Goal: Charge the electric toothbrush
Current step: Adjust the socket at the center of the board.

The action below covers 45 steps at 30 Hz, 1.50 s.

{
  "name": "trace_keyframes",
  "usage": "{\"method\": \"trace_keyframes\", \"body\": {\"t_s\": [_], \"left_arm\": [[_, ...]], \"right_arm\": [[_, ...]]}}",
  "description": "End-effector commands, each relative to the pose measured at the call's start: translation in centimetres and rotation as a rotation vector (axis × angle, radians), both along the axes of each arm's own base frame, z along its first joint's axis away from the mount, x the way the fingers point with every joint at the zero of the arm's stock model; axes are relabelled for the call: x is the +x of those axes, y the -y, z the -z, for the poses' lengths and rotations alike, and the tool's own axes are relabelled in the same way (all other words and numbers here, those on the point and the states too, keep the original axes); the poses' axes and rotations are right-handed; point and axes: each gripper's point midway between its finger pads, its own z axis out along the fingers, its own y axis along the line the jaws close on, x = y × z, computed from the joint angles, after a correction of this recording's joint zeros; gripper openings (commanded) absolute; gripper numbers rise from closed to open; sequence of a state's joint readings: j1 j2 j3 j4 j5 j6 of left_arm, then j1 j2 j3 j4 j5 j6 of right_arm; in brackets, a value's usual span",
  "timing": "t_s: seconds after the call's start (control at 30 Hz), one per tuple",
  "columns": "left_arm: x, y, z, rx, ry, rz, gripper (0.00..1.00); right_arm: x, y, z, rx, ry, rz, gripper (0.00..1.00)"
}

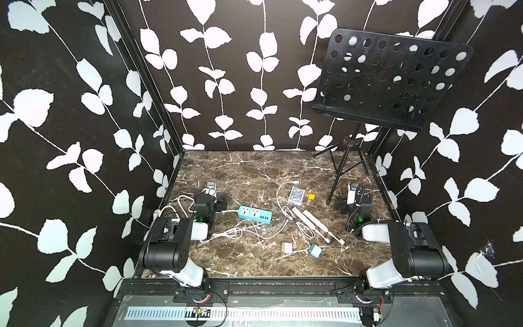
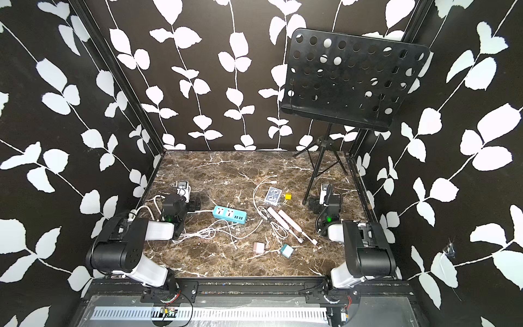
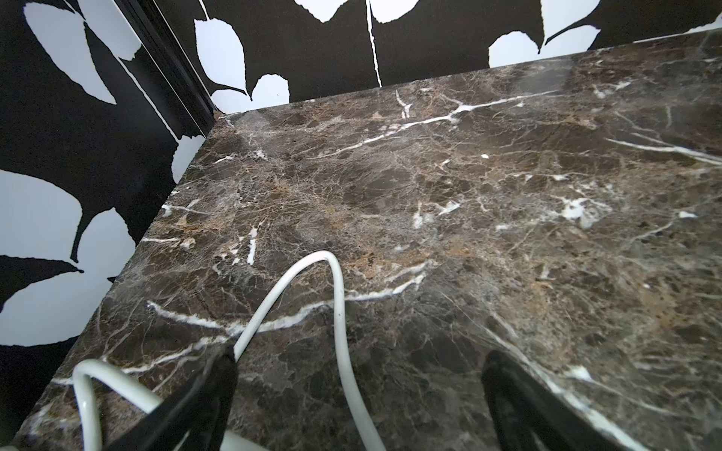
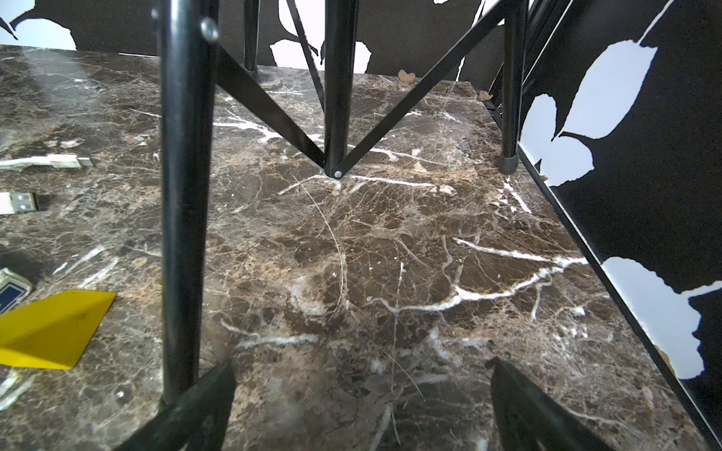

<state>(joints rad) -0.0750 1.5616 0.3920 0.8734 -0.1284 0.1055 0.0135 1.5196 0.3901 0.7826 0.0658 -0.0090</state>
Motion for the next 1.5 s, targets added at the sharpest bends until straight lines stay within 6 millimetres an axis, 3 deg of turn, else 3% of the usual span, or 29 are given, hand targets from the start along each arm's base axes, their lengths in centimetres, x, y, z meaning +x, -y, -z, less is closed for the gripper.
{"method": "trace_keyframes", "body": {"t_s": [0.0,0.87,1.0,1.13,1.2,1.27,1.33,1.47], "left_arm": [[0.5,-0.2,-1.1,0.005,0.03,-0.006,0.99],[0.4,-0.3,-1.3,0.01,0.04,-0.007,0.99],[0.5,0.4,-3.5,0.006,-0.01,0.031,0.99],[0.2,0.9,-8.1,-0.056,0.044,0.042,0.99],[0.0,0.8,-10.9,-0.142,0.117,0.016,0.99],[-0.1,-0.7,-13.1,-0.308,0.157,-0.131,0.99],[-0.3,-0.8,-14.1,-0.382,0.101,-0.173,0.99],[1.0,1.6,-14.2,-0.497,0.034,-0.082,0.99]], "right_arm": [[1.1,-0.4,-1.6,-0.006,0.059,-0.02,0.99],[1.1,-0.7,-2.0,-0.004,0.073,-0.036,0.99],[0.7,-1.5,-4.4,-0.006,0.066,-0.089,0.99],[-1.0,-0.9,-7.9,0.041,0.077,-0.034,0.99],[-1.7,-0.1,-9.3,0.125,0.065,0.054,0.99],[-3.2,1.5,-9.9,0.244,0.015,0.221,0.99],[-3.8,0.8,-10.5,0.299,-0.002,0.205,0.99],[-4.3,-0.6,-10.9,0.397,-0.03,0.169,0.99]]}}
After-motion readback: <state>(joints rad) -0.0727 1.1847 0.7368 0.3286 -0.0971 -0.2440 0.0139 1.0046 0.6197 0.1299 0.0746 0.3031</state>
